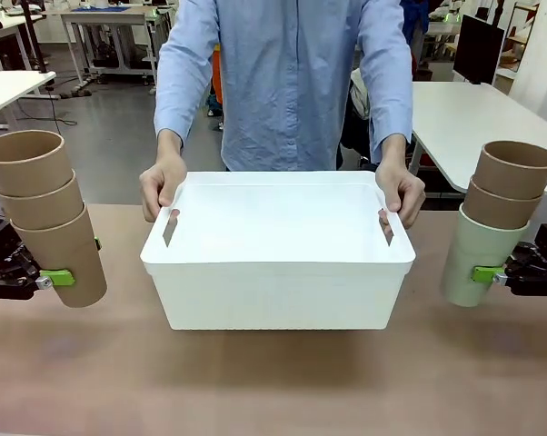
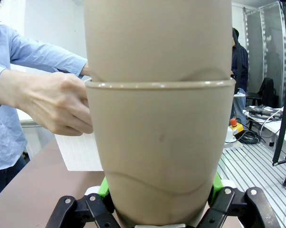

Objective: Stack the cups and store them in the basket.
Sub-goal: Place the stack of Reusable plastic cups into the Pantry Basket.

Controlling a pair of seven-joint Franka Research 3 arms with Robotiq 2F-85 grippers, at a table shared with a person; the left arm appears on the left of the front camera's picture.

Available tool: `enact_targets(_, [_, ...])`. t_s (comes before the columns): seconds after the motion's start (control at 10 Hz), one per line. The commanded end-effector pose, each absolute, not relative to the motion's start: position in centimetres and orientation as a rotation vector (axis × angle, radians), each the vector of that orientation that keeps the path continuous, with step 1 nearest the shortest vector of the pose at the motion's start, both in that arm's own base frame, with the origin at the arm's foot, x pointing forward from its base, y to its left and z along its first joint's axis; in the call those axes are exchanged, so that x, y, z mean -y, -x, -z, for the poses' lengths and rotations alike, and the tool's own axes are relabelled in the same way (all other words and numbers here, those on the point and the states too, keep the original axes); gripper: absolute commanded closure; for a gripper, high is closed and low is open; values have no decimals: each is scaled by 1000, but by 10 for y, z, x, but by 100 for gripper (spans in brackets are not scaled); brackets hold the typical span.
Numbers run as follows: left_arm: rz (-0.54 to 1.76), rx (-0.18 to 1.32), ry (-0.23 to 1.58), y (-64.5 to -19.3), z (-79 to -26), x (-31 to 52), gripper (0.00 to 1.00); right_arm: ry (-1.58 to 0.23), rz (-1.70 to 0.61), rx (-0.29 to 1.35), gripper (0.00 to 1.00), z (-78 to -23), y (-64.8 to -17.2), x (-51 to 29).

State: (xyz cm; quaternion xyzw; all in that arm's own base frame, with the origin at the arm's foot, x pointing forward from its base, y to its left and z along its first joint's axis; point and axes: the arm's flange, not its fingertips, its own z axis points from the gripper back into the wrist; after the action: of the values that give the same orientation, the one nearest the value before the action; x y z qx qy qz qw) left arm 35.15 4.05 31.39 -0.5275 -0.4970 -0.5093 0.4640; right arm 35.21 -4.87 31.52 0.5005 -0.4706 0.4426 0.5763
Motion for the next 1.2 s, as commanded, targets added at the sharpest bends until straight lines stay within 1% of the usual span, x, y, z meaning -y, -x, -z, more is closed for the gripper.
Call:
enact_targets(0.0, [1257,1235,1298,-351,-317,-40,16,-1169,-1038,1110,13,-318,-353,49])
enact_targets(1.1, [1257,1235,1298,-351,-317,-40,16,-1169,-1038,1110,13,-318,-353,49])
